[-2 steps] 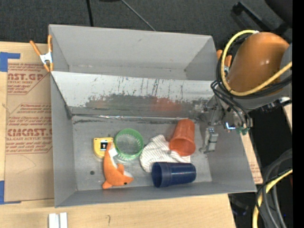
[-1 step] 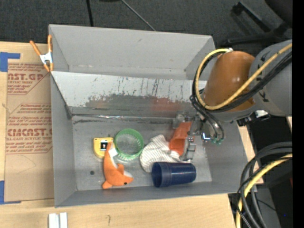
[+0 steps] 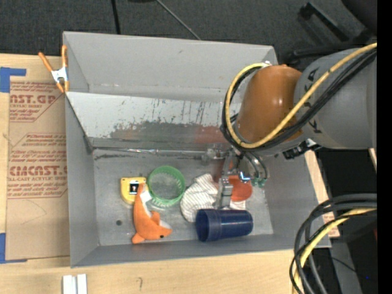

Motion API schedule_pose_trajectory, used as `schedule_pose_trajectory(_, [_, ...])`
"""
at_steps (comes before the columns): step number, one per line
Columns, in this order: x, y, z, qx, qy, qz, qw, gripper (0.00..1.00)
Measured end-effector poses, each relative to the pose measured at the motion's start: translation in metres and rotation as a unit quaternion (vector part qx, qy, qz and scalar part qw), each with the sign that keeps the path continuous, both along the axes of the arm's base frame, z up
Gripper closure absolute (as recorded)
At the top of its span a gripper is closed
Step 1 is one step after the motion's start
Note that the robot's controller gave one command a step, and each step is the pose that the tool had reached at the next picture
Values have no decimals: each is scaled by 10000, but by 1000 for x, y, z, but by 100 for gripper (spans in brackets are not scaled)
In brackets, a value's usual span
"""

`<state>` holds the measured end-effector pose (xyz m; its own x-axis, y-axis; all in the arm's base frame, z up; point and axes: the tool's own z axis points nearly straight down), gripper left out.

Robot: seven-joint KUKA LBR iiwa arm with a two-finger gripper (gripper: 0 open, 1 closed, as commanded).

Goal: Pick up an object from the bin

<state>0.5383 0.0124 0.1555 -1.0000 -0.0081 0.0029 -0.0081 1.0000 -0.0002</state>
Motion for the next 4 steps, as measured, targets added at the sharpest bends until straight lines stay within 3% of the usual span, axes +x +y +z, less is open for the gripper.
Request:
schedule_pose_trajectory(2, [27, 0, -85, 2, -99, 23, 9999, 0])
schedule_pose_trajectory(3, [21, -5, -85, 7, -25, -565, 9984, 100])
schedule_pose_trajectory(4, [21, -5, -85, 6, -25, -564, 9984, 100])
